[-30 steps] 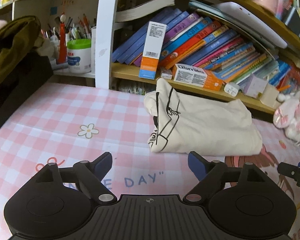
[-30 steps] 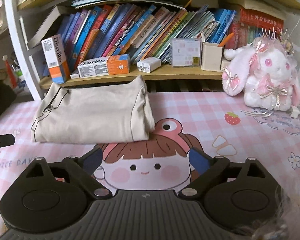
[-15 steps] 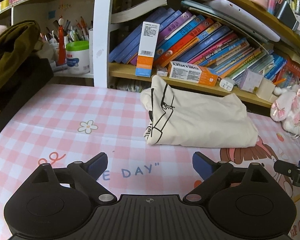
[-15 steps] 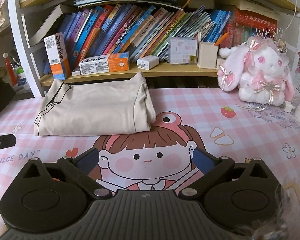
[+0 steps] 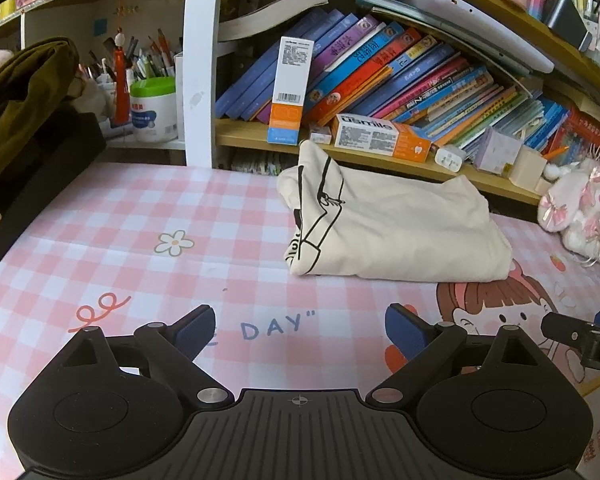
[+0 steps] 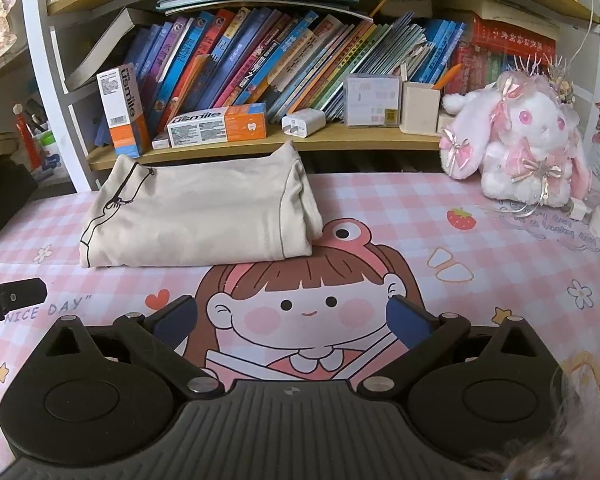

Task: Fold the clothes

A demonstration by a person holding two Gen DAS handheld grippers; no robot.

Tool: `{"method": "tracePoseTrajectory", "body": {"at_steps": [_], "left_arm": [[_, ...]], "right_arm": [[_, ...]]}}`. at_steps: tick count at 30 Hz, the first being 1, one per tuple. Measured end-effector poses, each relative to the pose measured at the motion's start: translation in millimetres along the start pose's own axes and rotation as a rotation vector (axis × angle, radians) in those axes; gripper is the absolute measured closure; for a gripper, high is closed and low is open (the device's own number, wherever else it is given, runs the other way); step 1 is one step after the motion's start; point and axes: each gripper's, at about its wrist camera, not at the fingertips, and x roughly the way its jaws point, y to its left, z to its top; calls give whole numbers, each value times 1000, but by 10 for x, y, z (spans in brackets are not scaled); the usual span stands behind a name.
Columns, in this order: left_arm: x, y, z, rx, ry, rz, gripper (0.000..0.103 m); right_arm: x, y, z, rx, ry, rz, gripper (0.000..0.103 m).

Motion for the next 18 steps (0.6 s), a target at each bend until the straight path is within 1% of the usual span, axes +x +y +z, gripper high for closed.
{"method": "tracePoseTrajectory", "body": {"at_steps": [18], "left_arm": [[28,9,-43,0,26,-2,8]], "right_arm": [[21,62,-46,-5,9,1,1]]}}
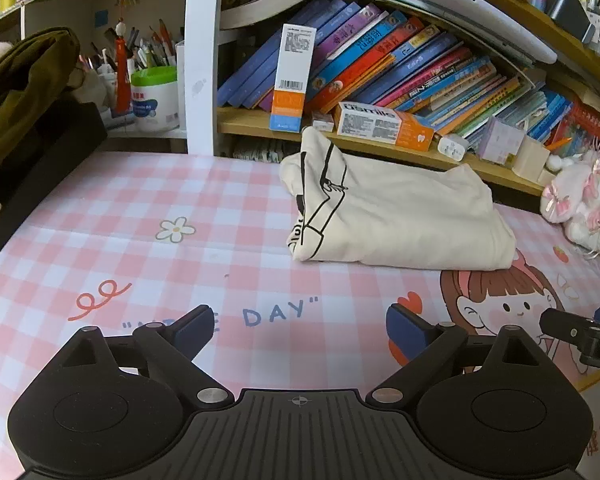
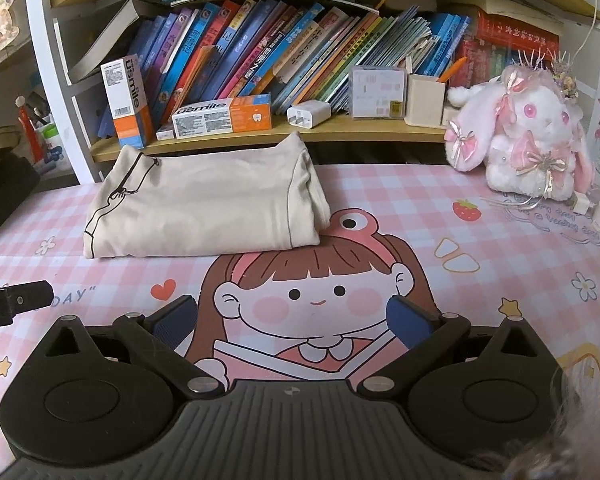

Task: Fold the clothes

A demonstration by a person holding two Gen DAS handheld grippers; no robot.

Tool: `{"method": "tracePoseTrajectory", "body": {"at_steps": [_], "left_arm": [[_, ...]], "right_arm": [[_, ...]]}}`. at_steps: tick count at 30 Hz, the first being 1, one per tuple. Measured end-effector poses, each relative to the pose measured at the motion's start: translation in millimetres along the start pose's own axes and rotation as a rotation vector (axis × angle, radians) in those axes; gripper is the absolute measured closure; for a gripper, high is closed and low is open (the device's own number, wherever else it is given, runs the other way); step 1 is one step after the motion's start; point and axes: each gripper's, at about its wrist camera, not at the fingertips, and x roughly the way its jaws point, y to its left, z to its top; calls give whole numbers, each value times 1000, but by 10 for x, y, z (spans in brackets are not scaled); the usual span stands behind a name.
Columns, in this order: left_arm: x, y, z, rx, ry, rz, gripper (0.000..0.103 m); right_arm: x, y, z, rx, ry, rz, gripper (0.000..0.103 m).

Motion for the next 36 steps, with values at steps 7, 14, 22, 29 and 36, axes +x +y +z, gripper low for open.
{"method": "tracePoseTrajectory", "body": {"at_steps": [7,14,22,29,36], "left_arm": [[17,-2,3,-2,9,-6,8],[21,1,12,-2,10,-5,8],[21,-7,10,4,11,-5,8],[30,-3,4,4,17,-3,8],[39,-6,4,7,20,-5,8]], "right_arm": [[9,31,-9,-8,4,1,1],[33,57,-5,-20,6,1,1],[43,85,-8,-25,10,8,1],[58,104,-8,-28,16,14,1],[70,117,-8,-32,20,17,1]]}}
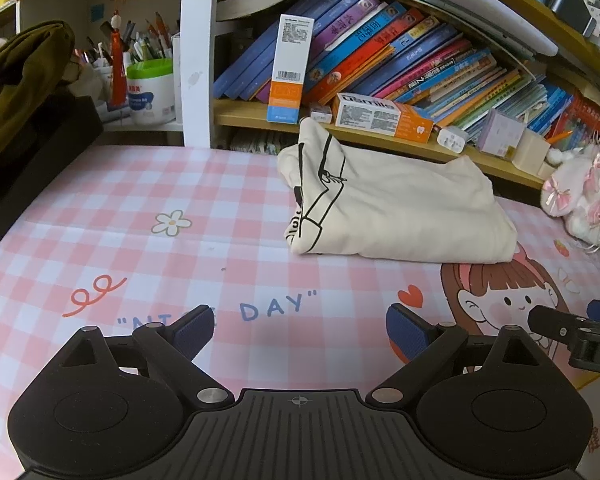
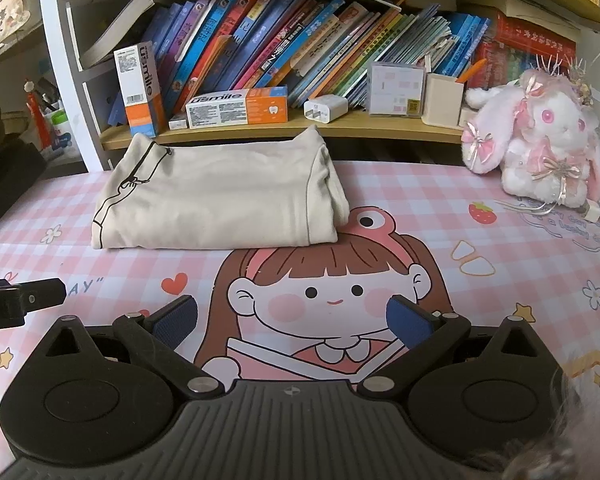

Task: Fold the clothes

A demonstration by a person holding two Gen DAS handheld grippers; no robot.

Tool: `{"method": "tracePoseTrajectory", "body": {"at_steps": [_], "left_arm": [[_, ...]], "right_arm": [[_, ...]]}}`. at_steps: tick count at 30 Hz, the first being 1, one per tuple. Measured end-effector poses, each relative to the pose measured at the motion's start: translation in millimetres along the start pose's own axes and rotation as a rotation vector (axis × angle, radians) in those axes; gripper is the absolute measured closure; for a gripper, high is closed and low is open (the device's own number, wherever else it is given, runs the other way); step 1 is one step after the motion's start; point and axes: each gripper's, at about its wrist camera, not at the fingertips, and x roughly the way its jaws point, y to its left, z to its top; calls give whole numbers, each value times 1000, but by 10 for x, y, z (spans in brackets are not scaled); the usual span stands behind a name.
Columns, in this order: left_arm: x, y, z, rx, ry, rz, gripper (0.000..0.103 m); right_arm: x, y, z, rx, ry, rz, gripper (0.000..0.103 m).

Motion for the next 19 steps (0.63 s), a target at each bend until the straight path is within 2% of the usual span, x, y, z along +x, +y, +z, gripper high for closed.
{"method": "tracePoseTrajectory", "body": {"at_steps": [8,11,19], "left_arm": [[7,-3,-8,2,3,-5,8],[9,-12,-15,3,5,-1,1],[6,-26,-35,10,8,5,1]], "right_arm": [[11,9,-1,2,3,3,1],[15,15,-4,2,4,4,1],[18,16,-10,7,7,5,1]]}}
